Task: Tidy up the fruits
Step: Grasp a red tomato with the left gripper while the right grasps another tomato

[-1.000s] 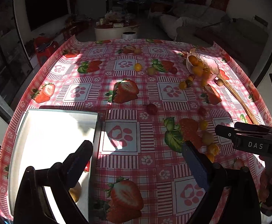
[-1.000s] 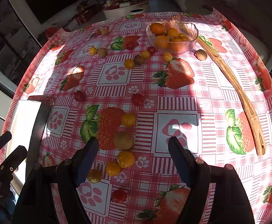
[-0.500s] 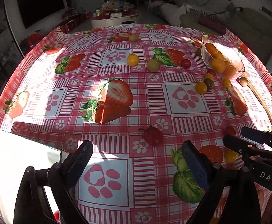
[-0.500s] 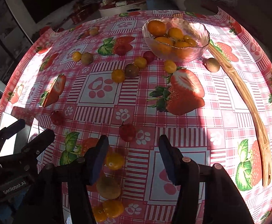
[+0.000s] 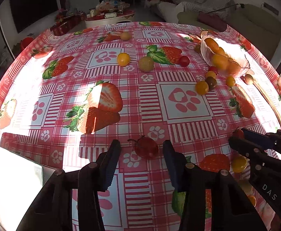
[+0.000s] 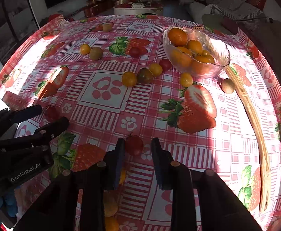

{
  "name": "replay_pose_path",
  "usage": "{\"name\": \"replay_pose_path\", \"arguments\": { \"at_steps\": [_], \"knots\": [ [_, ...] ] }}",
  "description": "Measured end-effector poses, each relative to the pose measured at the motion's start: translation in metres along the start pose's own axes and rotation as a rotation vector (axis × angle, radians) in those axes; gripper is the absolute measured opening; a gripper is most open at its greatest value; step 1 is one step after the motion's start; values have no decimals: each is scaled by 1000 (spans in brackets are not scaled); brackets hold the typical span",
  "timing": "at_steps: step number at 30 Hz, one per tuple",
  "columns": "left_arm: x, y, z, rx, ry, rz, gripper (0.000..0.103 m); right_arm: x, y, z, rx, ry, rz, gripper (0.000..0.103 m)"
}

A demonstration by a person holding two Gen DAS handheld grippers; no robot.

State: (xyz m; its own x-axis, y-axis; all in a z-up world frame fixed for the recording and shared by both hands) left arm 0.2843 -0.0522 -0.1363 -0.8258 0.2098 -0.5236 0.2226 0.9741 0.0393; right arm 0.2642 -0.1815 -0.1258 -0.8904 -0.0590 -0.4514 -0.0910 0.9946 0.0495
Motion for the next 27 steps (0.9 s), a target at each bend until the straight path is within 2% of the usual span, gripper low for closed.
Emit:
{"name": "replay_pose_path", "arguments": {
  "at_steps": [1, 4, 6, 13, 15, 18, 24, 25, 26, 27],
  "knots": [
    [0, 0, 0, 4, -1, 1, 32, 0, 0, 0, -3, -2, 2, 20],
    [1, -1, -3, 33, -7, -18, 32, 0, 0, -2, -29, -6, 25, 20],
    [3, -1, -8, 53, -18, -30, 27, 1, 1, -6, -52, -14, 30, 20],
    [11, -5, -36, 85, -65, -32, 27, 5, 1, -32, -72, -50, 14, 20],
    [12, -6, -40, 78, -70, -22, 27, 7, 2, -38, -77, -56, 12, 20],
    [10, -4, -37, 26, -69, -6, 27, 11, -1, -43, -66, -56, 9, 20],
    [-3, -5, -25, 37, -85, -7, 28, 16, -11, -45, -69, -42, 44, 20],
    [-4, -7, -21, 37, -78, -1, 30, 16, -12, -45, -69, -42, 44, 20],
    [-3, -7, -17, 30, -70, 1, 49, 17, -13, -45, -70, -40, 45, 20],
    [-3, -5, -15, 18, -72, -3, 61, 18, -14, -45, -72, -38, 47, 20]
  ]
}}
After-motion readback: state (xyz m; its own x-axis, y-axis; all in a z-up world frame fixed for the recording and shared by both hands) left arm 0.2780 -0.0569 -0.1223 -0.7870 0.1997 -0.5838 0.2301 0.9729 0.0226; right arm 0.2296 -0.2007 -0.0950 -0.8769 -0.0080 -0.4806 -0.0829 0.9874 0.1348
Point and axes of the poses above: each gripper's, at about its wrist camera, not at the fingertips, and z roughly the way its jaws point, y to its left, x to its underside, the point moved 10 cm from there along z, roughly the way its jaws point, and after that the axes turned 6 degrees about z, right-handed, at the moved point
